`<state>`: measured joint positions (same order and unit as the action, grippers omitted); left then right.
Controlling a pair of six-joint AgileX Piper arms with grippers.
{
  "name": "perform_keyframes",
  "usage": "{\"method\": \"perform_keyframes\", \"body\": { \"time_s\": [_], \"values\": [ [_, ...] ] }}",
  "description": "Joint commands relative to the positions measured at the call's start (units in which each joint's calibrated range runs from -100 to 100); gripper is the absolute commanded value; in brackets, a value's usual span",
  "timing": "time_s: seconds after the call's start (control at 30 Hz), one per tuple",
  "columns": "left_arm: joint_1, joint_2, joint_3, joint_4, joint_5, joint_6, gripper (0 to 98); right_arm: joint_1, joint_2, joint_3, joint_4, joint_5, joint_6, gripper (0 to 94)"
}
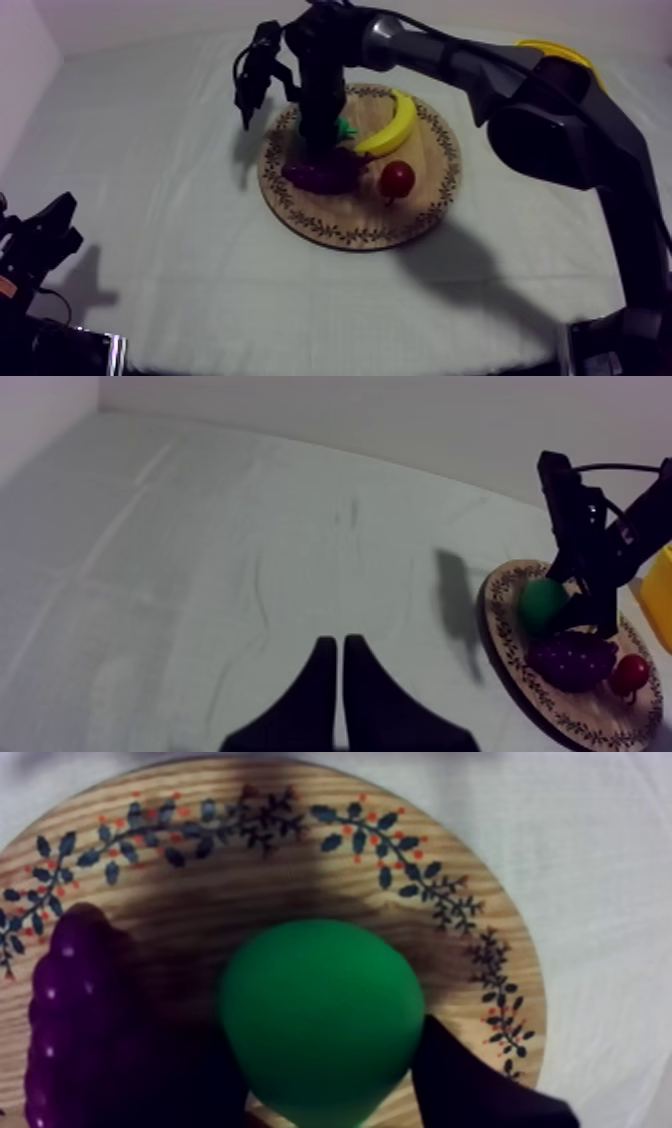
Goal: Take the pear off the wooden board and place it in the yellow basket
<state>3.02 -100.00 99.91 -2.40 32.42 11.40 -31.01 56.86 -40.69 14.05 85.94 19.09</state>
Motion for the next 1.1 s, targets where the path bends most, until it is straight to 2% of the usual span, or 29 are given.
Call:
{"method": "perform_keyframes", "body": {
  "time_s": [0.0,0.6,1.07],
  "values": [
    [-0.01,0.0,-0.02,-0.02,0.0,0.0,0.1,0.05,-1.62,0.92,0.29,0.37,-0.01,39.2],
    [-0.01,0.0,-0.02,-0.02,0.0,0.05,0.1,0.17,-28.75,13.26,0.88,5.66,0.43,39.7],
    [-0.01,0.0,-0.02,-0.02,0.0,0.05,0.1,2.42,-44.01,25.01,1.37,10.58,-10.51,40.4]
  ]
}}
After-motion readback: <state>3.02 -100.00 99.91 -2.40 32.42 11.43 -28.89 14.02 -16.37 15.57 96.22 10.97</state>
